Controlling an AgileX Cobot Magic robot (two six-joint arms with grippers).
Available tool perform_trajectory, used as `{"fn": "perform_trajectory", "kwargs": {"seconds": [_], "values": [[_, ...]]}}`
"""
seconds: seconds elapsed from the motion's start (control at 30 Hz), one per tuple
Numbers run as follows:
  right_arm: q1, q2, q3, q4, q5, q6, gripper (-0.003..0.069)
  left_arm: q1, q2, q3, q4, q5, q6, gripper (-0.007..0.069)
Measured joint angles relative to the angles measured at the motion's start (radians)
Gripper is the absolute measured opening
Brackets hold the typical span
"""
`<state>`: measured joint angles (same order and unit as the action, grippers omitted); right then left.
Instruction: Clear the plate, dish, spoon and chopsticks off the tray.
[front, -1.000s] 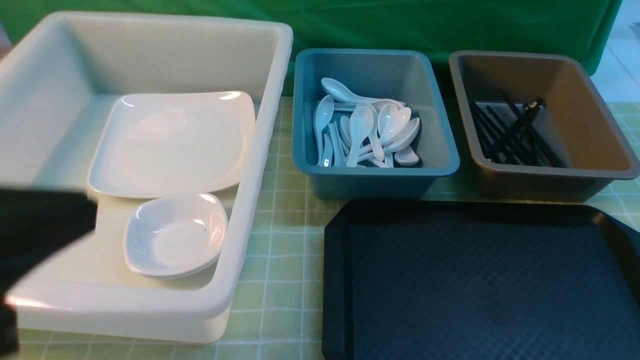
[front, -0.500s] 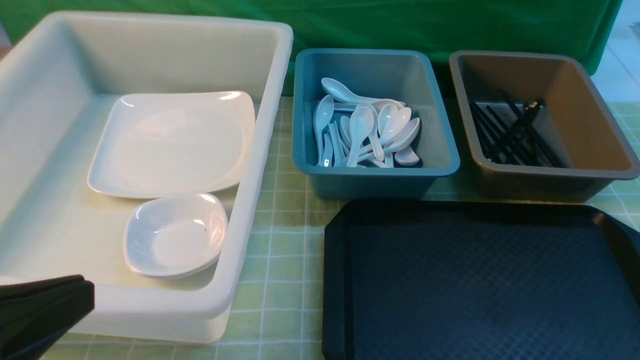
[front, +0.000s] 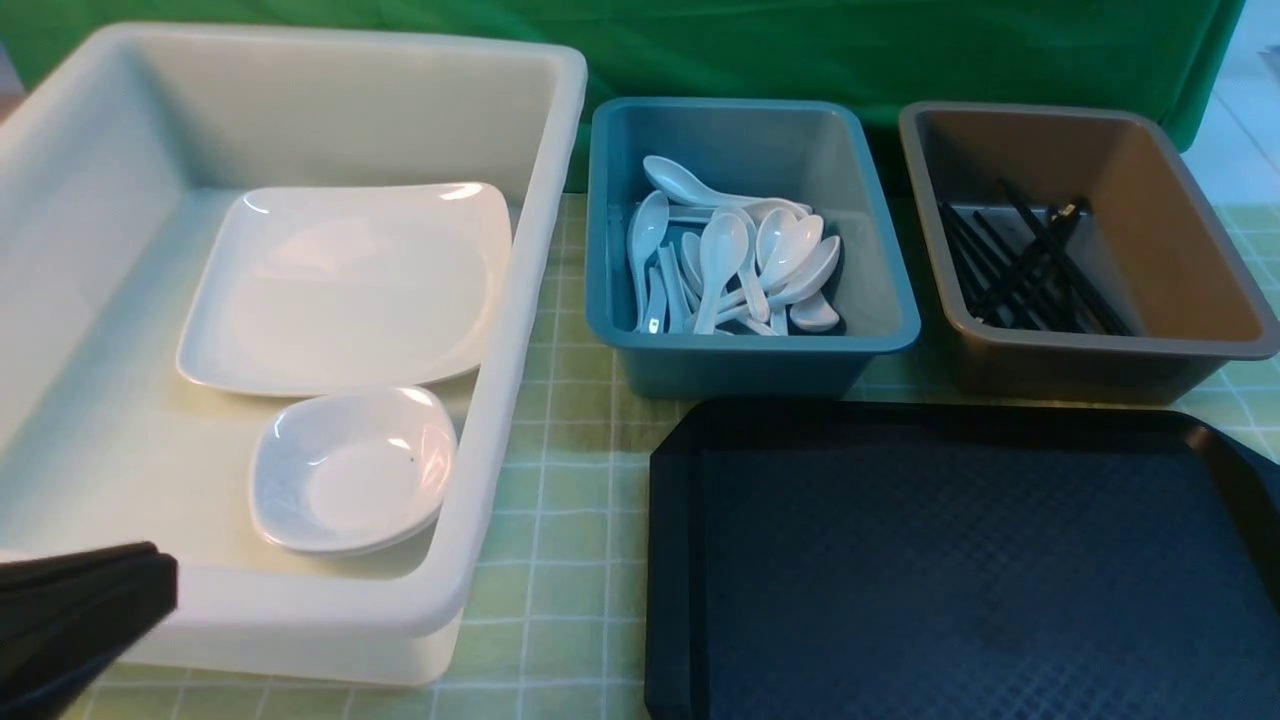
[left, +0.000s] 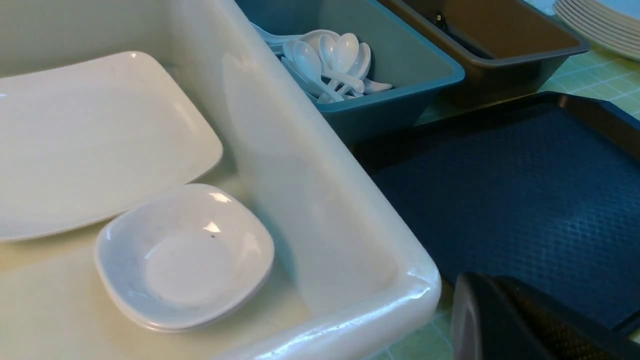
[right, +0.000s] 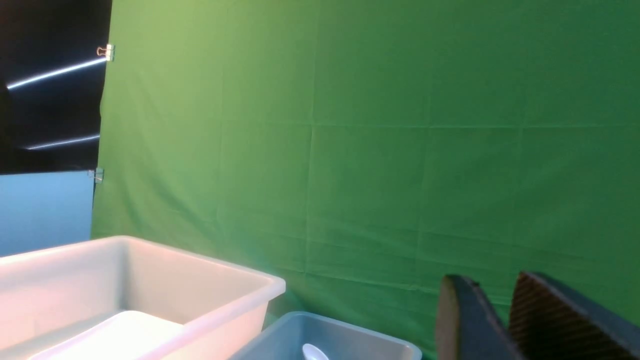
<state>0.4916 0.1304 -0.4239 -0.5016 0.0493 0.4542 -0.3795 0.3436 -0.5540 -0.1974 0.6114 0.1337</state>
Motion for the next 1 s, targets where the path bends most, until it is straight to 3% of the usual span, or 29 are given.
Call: {"fn": "perform_trajectory", "kwargs": {"seconds": [0.13,0.37,0.6,1.0], "values": [[0.000,0.000,0.000,0.000,0.000,0.000,0.0161,0.048,-0.090,0.095,0.066,-0.134,0.000,-0.0012],[0.000,0.000,0.000,0.000,0.000,0.000,0.0179,0.293,-0.295,0.399,0.098,-0.414,0.001,-0.0012],[0.000,0.000,0.000,0.000,0.000,0.000,0.0195,0.341,-0.341,0.555,0.137,-0.427,0.002,-0.0012],[0.000,0.000,0.000,0.000,0.000,0.003,0.0221,0.342,-0.341,0.561,0.168,-0.392,0.003,-0.0012]]}}
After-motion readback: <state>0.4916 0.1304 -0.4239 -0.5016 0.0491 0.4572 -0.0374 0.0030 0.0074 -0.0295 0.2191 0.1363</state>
